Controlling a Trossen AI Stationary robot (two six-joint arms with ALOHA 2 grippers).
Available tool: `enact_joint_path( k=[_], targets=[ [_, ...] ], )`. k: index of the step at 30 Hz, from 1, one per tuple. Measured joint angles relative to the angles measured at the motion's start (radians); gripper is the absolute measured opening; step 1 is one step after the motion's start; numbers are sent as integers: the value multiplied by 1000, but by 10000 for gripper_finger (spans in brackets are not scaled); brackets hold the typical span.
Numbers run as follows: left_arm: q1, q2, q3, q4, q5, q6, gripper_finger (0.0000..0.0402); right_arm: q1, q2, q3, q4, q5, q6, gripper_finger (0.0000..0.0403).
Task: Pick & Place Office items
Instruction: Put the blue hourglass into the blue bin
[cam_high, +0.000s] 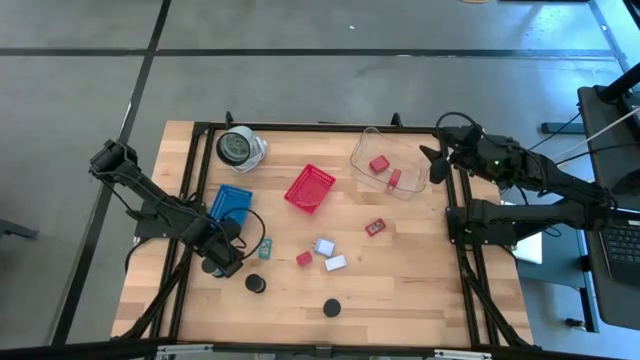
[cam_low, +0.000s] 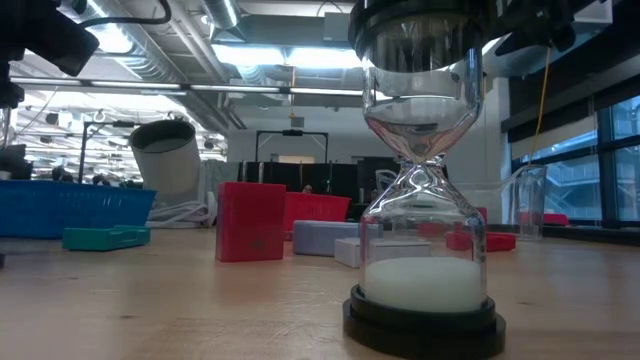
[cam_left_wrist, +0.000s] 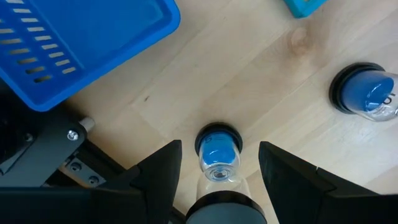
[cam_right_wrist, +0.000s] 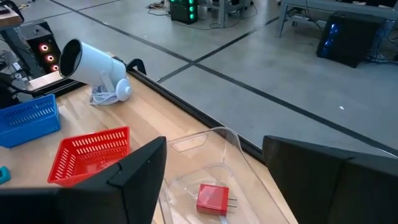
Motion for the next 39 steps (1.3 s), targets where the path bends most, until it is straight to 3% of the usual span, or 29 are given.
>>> enact_joint_path(
  k=[4,10,14,20,29,39],
  targets=[
    [-2,-13,0,-22,11,-58,226,0,0,0,0,0,0,270],
    [-44,-57,30,-40,48,-122,297,0,0,0,0,0,-1,270],
    [-99,-56,30,-49,93,-202,322,0,0,0,0,0,-2,270],
    [-156,-35,30,-37,70,-285,326,0,0,0,0,0,-2,270],
    [-152,-30,29,-39,25,-298,327,0,1,0,0,0,-2,270],
    [-154,58,29,-41,68,-279,327,0,1,0,0,0,0,270]
  ],
)
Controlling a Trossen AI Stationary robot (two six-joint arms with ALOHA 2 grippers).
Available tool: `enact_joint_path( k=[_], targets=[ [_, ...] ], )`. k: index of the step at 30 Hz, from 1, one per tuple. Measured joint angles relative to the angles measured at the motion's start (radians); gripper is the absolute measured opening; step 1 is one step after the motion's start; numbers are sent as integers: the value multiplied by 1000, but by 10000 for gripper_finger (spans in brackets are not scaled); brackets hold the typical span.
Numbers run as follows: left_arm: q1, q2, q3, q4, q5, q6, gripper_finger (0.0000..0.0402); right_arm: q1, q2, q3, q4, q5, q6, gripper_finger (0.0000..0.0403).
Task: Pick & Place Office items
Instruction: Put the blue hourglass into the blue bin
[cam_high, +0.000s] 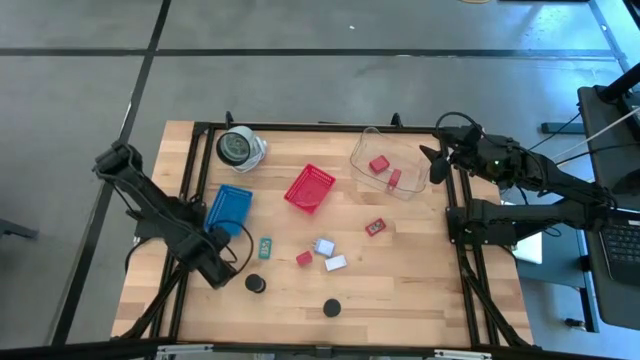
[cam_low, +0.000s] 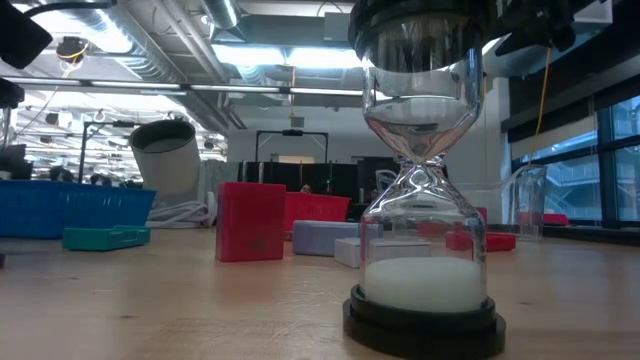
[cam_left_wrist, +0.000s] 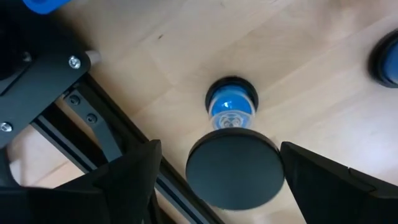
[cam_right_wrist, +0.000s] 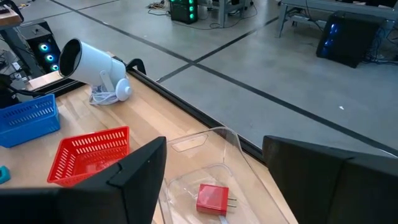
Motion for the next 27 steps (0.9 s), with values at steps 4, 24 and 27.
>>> enact_joint_path(
  k=[4,24,27],
  targets=[
    [0,18,0,1,-5,14,326,0,0,0,0,0,0,270],
    [-6,21,0,-1,20,28,217,0,0,0,0,0,0,270],
    [7,19,0,-4,0,58,227,0,0,0,0,0,0,270]
  ],
)
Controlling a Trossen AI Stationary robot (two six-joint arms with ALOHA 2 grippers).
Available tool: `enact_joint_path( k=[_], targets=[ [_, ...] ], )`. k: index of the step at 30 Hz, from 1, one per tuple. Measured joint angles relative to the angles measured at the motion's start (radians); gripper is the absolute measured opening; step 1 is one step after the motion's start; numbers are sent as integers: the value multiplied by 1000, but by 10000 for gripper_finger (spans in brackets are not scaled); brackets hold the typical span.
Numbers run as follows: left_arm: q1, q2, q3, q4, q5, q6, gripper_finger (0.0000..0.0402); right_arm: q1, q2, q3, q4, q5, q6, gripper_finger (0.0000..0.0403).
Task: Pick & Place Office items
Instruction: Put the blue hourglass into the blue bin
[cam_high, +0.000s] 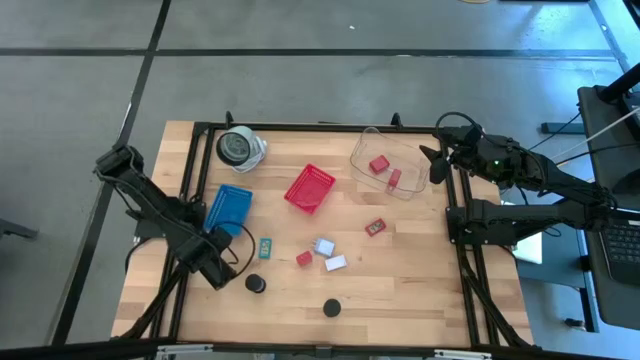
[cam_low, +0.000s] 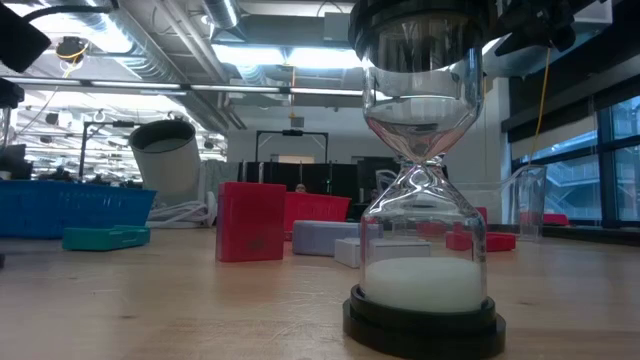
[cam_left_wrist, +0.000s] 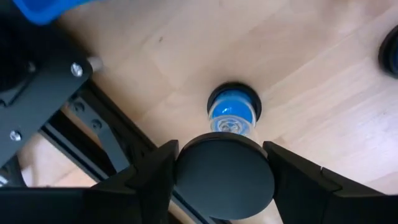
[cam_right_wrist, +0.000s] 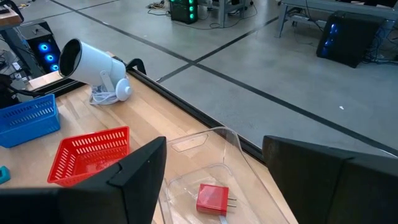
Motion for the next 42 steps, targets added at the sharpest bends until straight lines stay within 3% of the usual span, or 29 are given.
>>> enact_joint_path(
  k=[5,12,16,24,33,42],
  targets=[
    [38,-19,62,-66,-83,60,215,0,0,0,0,0,0,270],
    [117,-24,263,-402,-279,115,217,0,0,0,0,0,0,270],
    [187,-54,286,-392,-413,189,221,0,0,0,0,0,0,270],
    [389,-44,284,-394,-507,402,217,0,0,0,0,0,0,270],
    [593,-27,191,-380,-479,607,217,0,0,0,0,0,0,270],
    [663,-28,82,-254,-434,688,217,0,0,0,0,0,0,270]
  ],
)
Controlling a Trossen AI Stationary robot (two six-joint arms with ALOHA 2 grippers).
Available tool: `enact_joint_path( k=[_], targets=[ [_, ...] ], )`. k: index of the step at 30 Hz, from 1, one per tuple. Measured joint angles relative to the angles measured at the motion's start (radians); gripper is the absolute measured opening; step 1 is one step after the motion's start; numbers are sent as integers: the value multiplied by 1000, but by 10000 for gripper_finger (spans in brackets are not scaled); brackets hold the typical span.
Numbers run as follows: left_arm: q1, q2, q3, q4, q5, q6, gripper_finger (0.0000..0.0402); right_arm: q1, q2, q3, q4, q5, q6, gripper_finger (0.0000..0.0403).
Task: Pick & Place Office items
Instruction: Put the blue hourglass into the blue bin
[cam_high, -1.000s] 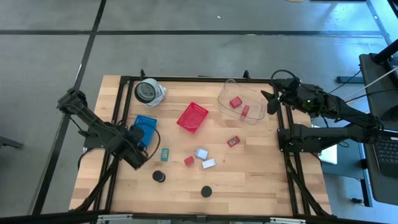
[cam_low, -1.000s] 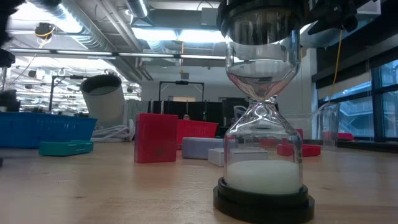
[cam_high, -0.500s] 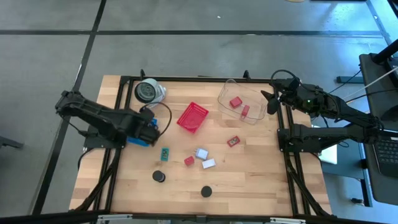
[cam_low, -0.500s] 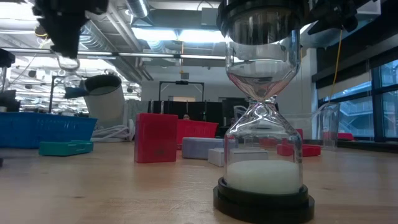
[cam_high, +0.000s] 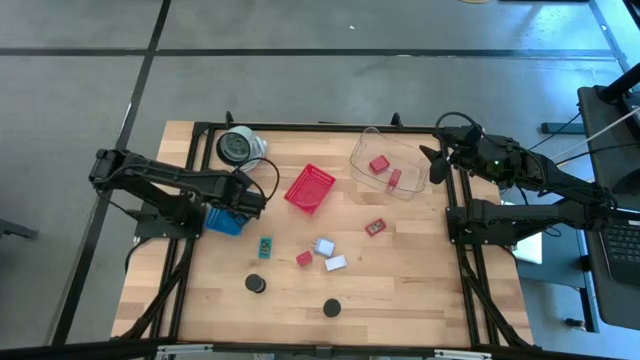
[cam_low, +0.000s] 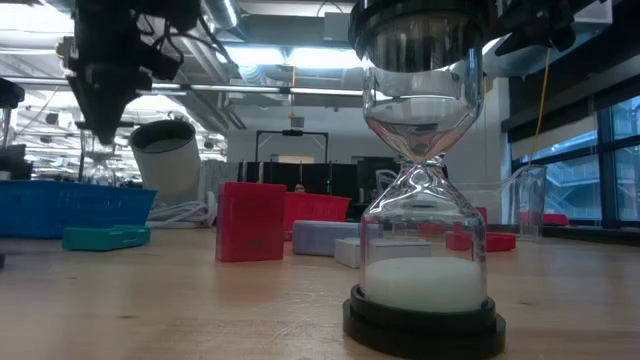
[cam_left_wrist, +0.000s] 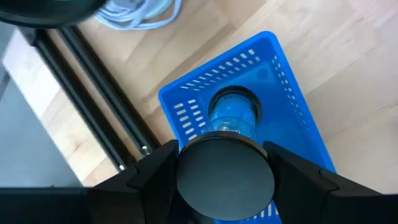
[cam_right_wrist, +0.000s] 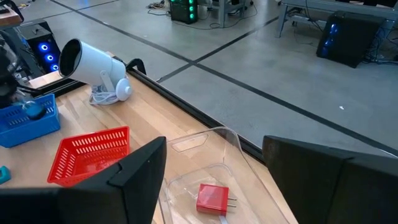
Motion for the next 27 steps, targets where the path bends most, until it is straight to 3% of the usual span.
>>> enact_joint_path(
  k=[13,27],
  targets=[
    [50,0,-94,105,31,62,217,0,0,0,0,0,0,270],
    [75,0,-98,145,17,69,236,0,0,0,0,0,0,270]
  ],
)
